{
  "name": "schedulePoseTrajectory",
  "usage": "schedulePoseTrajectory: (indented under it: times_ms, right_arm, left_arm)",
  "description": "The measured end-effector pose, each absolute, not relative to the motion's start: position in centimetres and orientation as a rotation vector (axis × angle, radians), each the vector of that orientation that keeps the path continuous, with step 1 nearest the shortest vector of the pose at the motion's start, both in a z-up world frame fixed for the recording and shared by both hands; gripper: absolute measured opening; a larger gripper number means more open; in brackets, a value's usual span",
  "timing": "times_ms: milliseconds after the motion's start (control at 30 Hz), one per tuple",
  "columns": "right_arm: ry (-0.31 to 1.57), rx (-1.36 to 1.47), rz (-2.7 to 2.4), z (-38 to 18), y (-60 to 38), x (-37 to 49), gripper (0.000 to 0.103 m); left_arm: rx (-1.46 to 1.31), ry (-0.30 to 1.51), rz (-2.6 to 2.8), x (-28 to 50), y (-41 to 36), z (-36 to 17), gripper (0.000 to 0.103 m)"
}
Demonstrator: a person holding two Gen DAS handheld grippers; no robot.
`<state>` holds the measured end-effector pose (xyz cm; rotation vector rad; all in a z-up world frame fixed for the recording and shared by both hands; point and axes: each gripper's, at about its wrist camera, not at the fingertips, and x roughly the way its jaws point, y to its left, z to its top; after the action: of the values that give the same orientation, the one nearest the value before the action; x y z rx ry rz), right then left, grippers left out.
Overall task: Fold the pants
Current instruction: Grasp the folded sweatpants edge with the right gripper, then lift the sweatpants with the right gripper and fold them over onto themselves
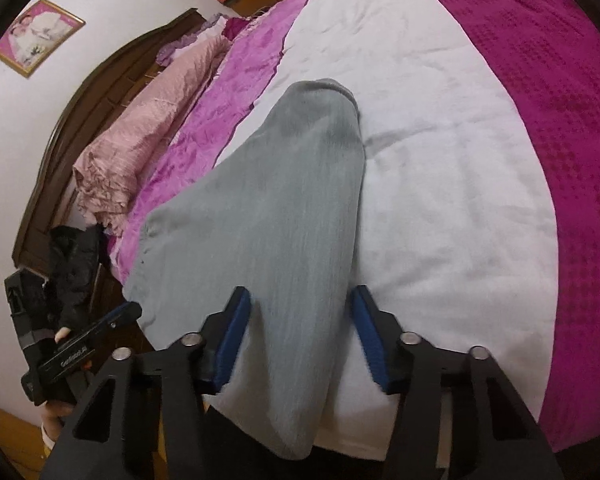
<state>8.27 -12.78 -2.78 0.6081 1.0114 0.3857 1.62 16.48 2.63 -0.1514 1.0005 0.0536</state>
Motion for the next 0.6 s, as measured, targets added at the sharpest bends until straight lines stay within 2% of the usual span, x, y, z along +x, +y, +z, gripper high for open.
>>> schedulePoseTrajectory:
  times_ms: [33,67,133,200,600]
  right_arm:
    - [1.011,0.61,0.387,-2.8,-12.8,8.4,0.028]
    - [1.014,0.612,0.391,-2.9,-12.8,8.5,0.027]
    - [1.007,0.618,0.406,-2.7,-12.8,8.4,0.015]
    - [0.987,0.604,0.414,-2.0,-12.7,8.2,0.012]
    - [0.872,0.418,0.473,4.7,-9.6,7.4,0.007]
  left_arm:
    - [-0.153,0.998,0.06,1.5,16.6,2.8,0.053]
    - [-0.159,0.996,0.064,1.4,16.7,3.0,0.053]
    - [-0.184,0.994,0.066,1.3,17.0,3.3,0.053]
    - [-0.206,0.992,0.069,1.2,17.4,3.5,0.053]
    - [-0.243,0.959,0.081,0.8,18.8,4.2,0.053]
